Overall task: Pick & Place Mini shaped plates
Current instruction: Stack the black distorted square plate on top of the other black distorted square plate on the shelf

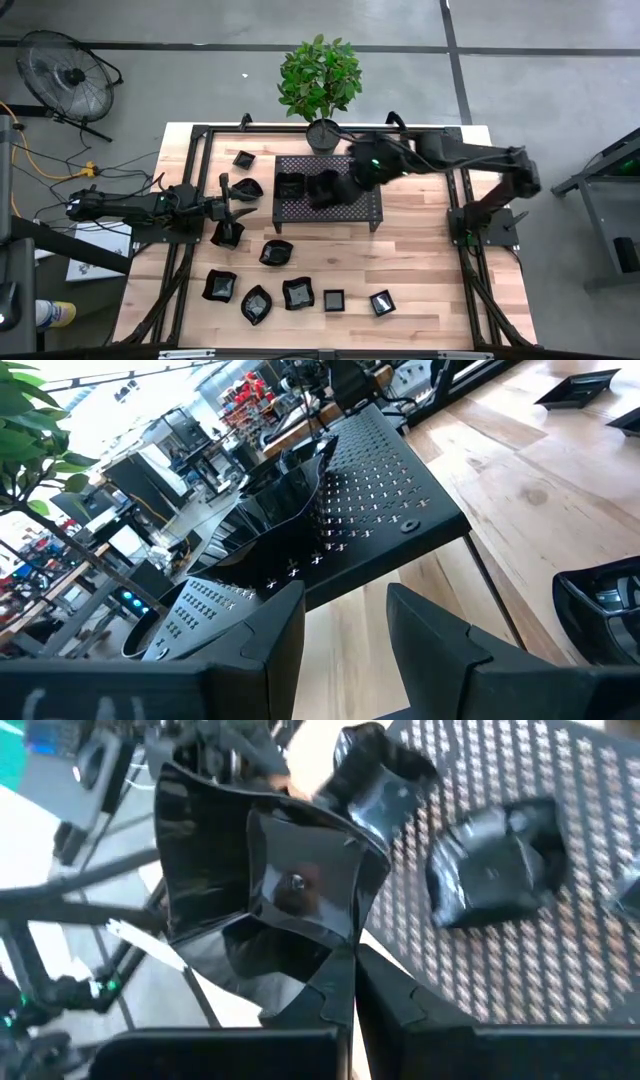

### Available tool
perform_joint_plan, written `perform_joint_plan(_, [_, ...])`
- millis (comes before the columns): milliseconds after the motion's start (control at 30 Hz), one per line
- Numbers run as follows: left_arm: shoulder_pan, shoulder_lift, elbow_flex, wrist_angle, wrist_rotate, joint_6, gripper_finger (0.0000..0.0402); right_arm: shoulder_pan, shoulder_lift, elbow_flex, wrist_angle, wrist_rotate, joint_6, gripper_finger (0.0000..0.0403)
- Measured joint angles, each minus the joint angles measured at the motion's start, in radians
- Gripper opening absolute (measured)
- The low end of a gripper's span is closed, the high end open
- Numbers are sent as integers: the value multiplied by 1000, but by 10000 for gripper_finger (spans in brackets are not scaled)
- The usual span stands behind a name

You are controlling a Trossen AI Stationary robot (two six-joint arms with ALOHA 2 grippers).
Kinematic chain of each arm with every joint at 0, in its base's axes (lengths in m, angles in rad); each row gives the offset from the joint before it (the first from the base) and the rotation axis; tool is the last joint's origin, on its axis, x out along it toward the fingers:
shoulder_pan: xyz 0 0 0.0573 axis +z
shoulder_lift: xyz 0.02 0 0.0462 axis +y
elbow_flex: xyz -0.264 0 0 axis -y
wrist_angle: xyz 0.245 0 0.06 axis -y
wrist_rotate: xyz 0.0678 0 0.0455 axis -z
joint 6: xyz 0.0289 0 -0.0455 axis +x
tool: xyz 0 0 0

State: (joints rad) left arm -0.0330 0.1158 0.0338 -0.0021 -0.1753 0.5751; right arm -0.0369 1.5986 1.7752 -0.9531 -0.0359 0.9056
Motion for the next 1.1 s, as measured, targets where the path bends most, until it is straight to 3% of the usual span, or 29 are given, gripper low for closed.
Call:
perform_joint_plan(500, [0, 0, 0, 0, 0, 0, 140, -79, 287, 245, 35, -97, 129, 0])
perform_joint_plan(1100, [0, 0, 0, 0, 0, 0, 140, -168, 433, 271, 45, -233, 276, 0])
